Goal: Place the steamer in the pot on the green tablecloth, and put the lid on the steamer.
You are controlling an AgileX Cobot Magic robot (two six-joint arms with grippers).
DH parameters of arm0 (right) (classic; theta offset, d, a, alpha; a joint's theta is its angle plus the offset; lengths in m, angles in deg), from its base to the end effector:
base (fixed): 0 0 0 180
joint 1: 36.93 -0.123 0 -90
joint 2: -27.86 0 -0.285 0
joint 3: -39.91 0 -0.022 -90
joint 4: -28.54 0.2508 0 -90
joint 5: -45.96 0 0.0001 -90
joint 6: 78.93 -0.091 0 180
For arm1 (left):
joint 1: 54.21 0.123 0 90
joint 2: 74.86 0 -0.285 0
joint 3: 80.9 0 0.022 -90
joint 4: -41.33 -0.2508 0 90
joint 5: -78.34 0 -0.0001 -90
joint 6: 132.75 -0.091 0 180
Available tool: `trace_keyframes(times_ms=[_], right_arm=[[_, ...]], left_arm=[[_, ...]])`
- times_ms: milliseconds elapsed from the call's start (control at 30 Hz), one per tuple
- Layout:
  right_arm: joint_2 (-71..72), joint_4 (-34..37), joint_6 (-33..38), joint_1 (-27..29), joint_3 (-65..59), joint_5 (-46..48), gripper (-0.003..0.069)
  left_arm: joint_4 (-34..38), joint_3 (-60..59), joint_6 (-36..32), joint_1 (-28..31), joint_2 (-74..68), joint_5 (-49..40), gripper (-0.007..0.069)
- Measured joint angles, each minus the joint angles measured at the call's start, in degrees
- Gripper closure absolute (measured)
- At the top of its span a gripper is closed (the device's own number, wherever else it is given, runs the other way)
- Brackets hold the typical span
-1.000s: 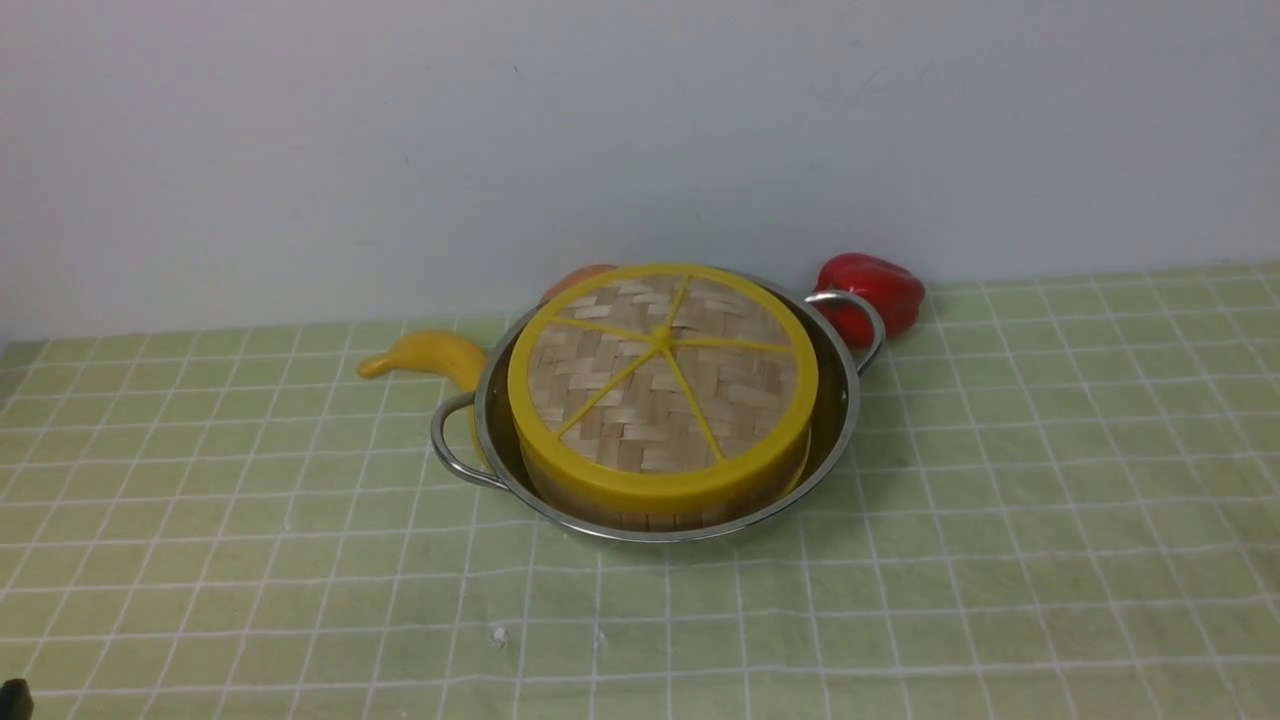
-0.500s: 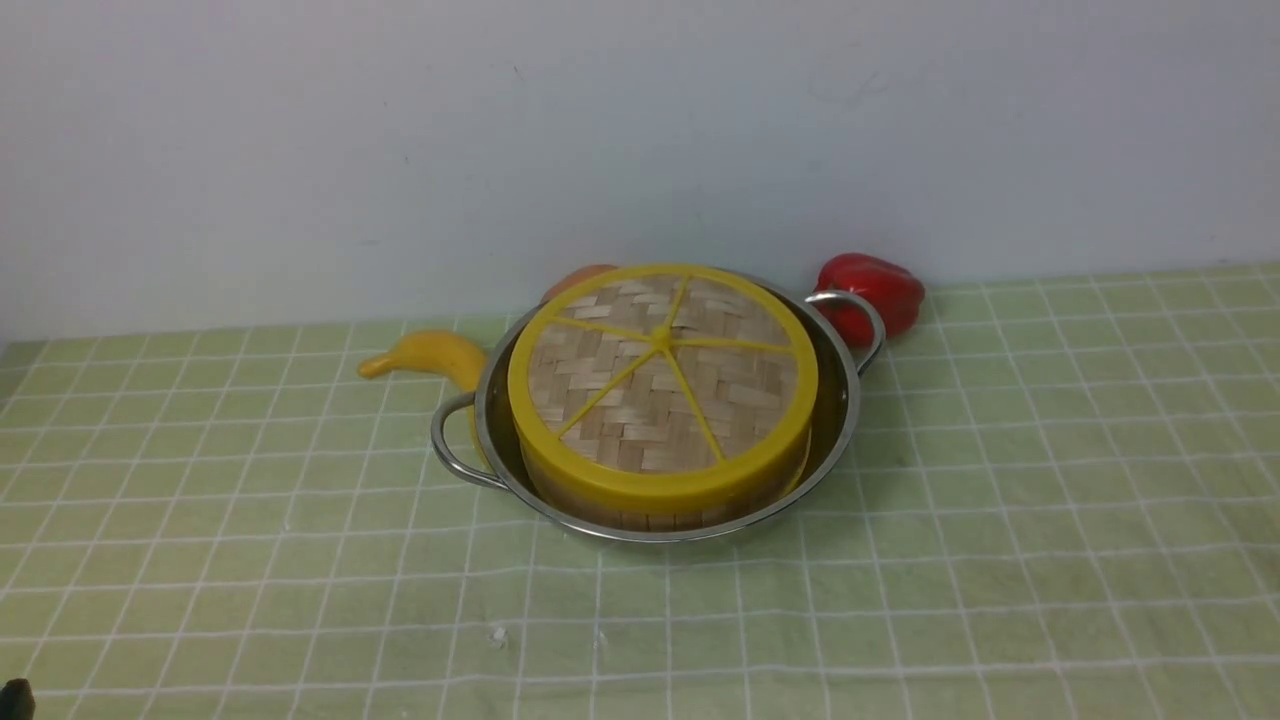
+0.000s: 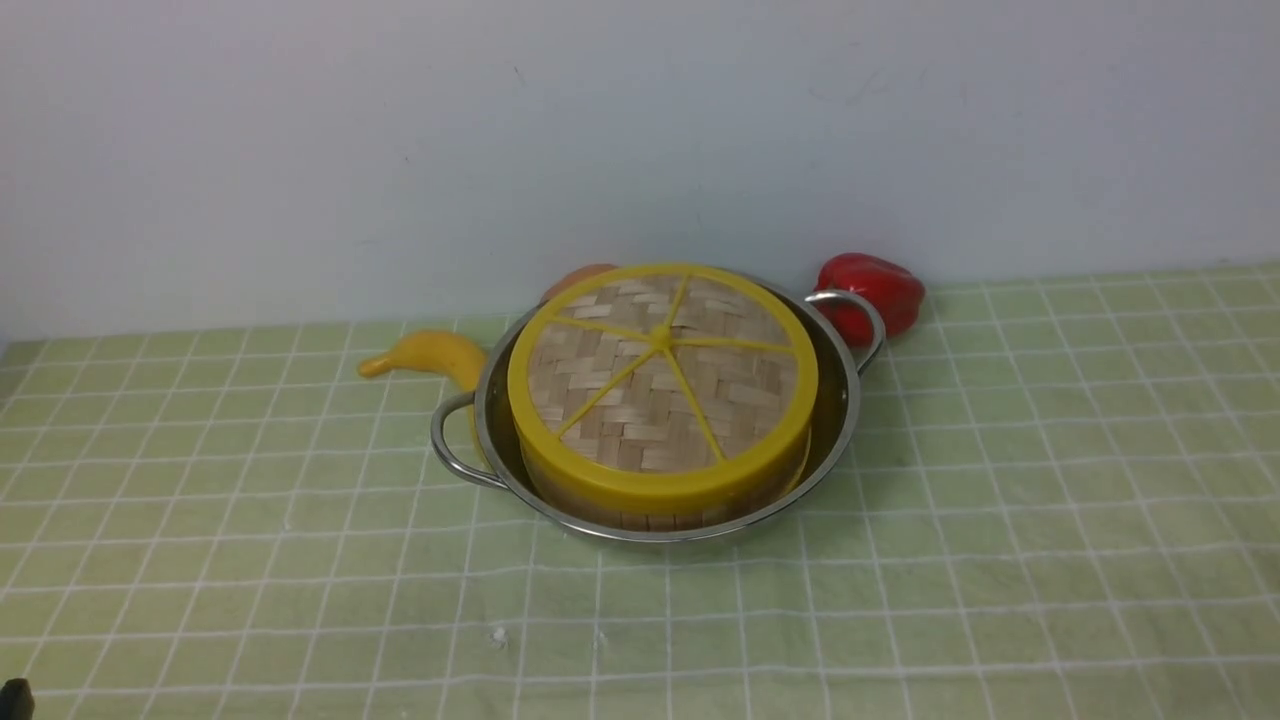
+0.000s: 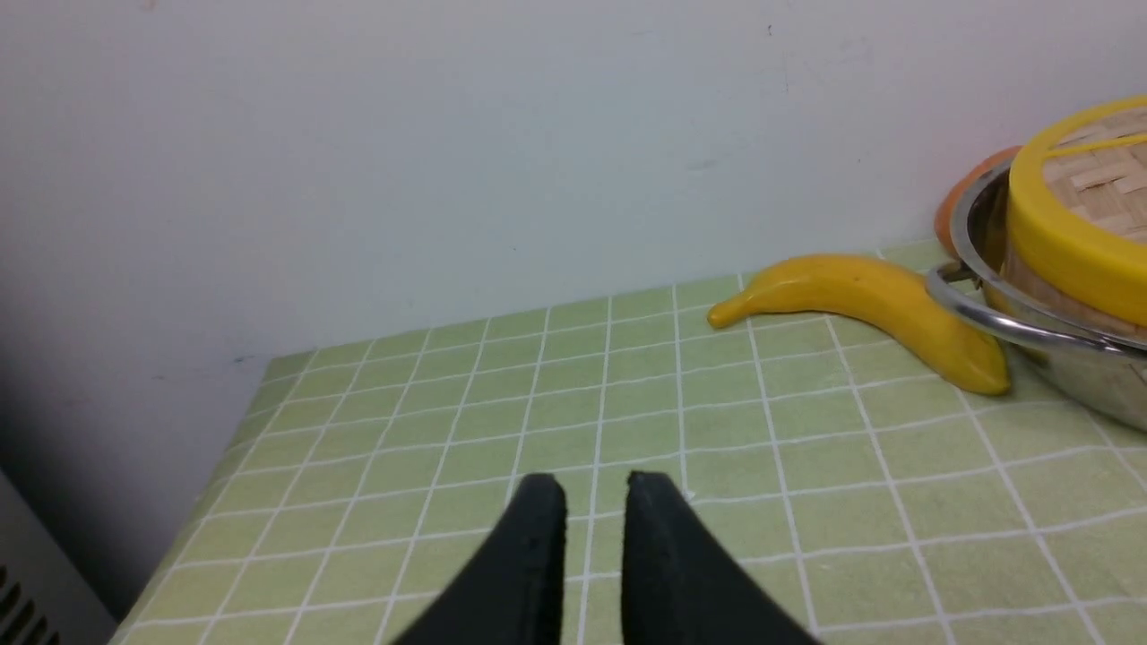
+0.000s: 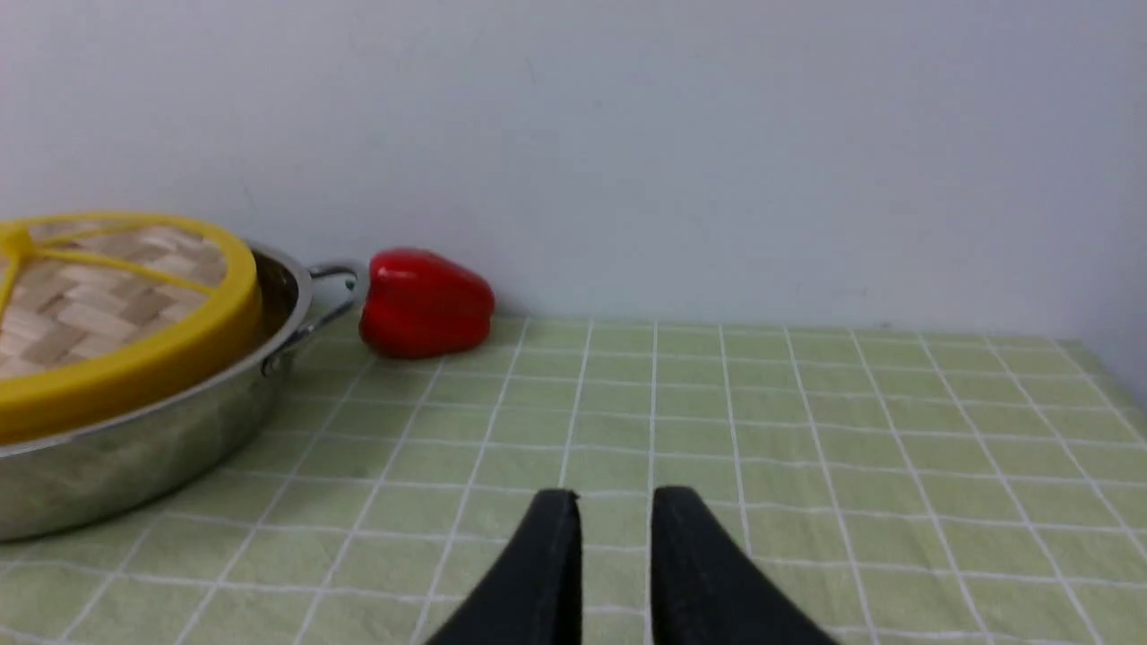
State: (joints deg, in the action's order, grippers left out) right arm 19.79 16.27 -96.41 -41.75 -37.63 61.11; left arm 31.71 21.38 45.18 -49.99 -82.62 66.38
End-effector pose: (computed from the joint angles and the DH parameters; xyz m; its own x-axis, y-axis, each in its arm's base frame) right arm 0.0558 -0.0004 0.1876 -0.1824 0.0828 -0.9797 -0.0116 0.9962 0.0864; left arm 0.0557 0.0073 0.1916 -0.1453 0.1888 -0.9712 -0.0805 0.9761 0.2018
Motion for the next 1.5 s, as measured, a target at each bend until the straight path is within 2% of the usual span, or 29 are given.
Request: trace_keyframes(times_ms=[833, 1500], right_arm=[[0.06, 0.00, 0.00, 0.00, -0.12, 1.12, 0.0454], [0.06, 0.00, 0.00, 0.00, -0.12, 1.12, 0.0419]], left_arm=[[0.00, 0.00, 0.00, -0.95, 0.00, 0.00, 0.0529], [0.00, 0.00, 0.00, -1.08, 0.00, 0.00, 0.0496]])
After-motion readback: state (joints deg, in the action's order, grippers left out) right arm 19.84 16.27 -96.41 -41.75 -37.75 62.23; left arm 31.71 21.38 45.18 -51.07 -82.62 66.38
